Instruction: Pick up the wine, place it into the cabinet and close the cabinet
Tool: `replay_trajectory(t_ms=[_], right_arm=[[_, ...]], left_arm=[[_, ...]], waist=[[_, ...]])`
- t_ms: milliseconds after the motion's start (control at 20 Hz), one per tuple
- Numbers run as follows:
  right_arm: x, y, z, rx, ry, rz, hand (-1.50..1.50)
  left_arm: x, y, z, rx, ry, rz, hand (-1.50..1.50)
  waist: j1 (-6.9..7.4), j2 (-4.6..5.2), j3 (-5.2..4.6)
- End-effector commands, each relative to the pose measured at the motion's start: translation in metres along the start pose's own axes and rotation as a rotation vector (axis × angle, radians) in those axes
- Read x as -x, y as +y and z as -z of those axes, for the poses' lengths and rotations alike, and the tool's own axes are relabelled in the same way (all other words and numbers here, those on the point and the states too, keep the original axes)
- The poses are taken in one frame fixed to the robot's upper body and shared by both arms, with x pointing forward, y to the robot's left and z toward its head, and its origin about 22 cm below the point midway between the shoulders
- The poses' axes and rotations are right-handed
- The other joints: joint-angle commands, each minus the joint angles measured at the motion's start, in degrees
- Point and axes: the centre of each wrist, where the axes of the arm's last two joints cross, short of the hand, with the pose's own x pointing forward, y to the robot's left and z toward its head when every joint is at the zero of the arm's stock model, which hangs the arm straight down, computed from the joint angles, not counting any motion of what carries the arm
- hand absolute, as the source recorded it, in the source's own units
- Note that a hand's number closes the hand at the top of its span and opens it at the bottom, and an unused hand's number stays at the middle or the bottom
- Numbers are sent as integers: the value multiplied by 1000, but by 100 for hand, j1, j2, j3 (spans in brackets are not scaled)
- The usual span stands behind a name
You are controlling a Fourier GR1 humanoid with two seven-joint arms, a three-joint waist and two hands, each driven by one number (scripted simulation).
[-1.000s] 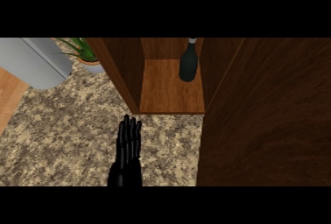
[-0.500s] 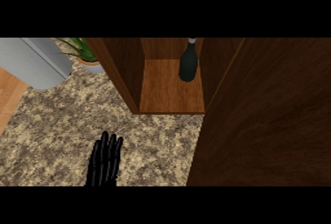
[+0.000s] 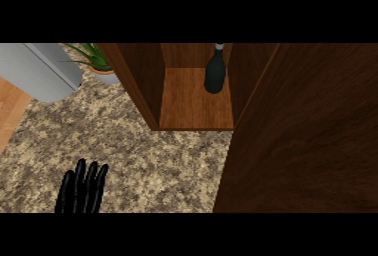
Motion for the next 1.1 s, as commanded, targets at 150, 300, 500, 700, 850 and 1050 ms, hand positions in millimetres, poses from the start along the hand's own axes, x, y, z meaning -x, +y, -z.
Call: replay_trajectory(t_ms=[150,300,500,700,850,1050], right_arm=[[-23,24,-30,-162,-15,131,150],[-26,41,-28,-275,-53,62,150],[-29,56,-24,-339,-70,65,150],[-28,79,-18,-358,-67,89,150],[-31,90,-14,-369,-75,97,150],[-28,114,-10,-362,-67,151,150]], left_arm=[[-10,35,10,-45,-38,-12,-150],[-27,47,5,-70,-52,24,-150],[-43,75,24,-73,-70,13,-150],[-39,92,11,-77,-50,51,-150],[-48,111,25,-74,-35,35,-150],[-60,118,26,-54,-44,56,-150]], waist=[[-17,0,-6],[21,-33,-5],[-2,-20,-7],[-6,-30,-9],[-17,-24,-12],[4,-47,-15]])
